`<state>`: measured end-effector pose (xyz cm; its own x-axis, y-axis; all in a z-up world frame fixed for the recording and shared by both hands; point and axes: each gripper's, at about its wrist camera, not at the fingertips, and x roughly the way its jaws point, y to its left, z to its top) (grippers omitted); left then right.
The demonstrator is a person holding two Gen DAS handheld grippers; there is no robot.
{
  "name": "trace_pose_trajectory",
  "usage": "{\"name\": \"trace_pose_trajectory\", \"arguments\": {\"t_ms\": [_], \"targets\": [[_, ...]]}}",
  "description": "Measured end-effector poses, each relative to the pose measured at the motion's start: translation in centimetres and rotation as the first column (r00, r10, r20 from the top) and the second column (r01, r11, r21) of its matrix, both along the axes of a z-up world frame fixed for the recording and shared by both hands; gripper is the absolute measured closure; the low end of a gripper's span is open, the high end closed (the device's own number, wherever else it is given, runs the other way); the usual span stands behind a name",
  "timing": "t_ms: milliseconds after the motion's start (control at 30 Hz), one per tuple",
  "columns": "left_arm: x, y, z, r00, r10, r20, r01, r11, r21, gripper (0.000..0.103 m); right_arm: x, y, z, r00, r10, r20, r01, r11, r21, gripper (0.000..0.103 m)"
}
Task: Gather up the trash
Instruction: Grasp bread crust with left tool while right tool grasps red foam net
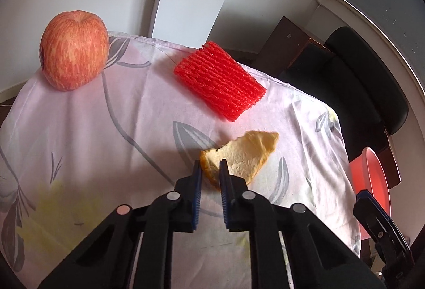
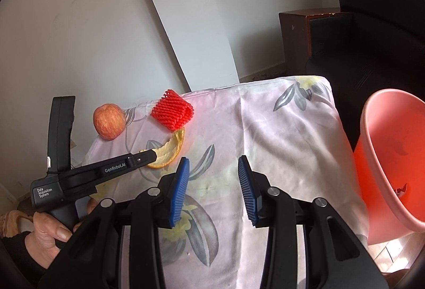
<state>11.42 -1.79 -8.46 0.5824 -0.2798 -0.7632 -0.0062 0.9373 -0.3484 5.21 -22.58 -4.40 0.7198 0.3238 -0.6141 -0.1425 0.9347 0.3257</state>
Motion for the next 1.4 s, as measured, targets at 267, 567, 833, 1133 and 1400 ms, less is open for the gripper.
{"name": "trace_pose_trajectory", "arguments": {"t_ms": [267, 567, 833, 1133, 1400], "targets": [[-0.9, 3.1, 1.2, 0.997, 0.059, 0.041, -0.059, 0.998, -0.012, 0.098, 5.7, 3.0, -0.3, 0.995, 0.093, -0.031, -0.091, 0.995, 0.042, 0.064], [-2.4, 7.3, 0.8, 0.994, 0.113, -0.001, -0.113, 0.992, -0.061, 0.098, 11.9, 6.4, -1.3, 0.988, 0.145, -0.044, -0.143, 0.989, 0.042, 0.056], [-2.9, 8.8, 0.6, 0.993, 0.114, -0.011, -0.115, 0.991, -0.075, 0.098, 15.3, 7.7, -2.9, 0.986, 0.142, -0.083, -0.143, 0.99, -0.001, 0.056], [-3.7, 8.6, 1.5, 0.993, 0.119, 0.004, -0.118, 0.99, -0.073, 0.098, 14.4, 8.3, -2.7, 0.98, 0.177, -0.092, -0.179, 0.984, -0.021, 0.08], [-5.0, 8.3, 2.7, 0.993, 0.116, 0.035, -0.114, 0.992, -0.06, 0.098, 9.5, 7.0, -0.8, 0.984, 0.169, -0.062, -0.17, 0.985, -0.015, 0.086]]}}
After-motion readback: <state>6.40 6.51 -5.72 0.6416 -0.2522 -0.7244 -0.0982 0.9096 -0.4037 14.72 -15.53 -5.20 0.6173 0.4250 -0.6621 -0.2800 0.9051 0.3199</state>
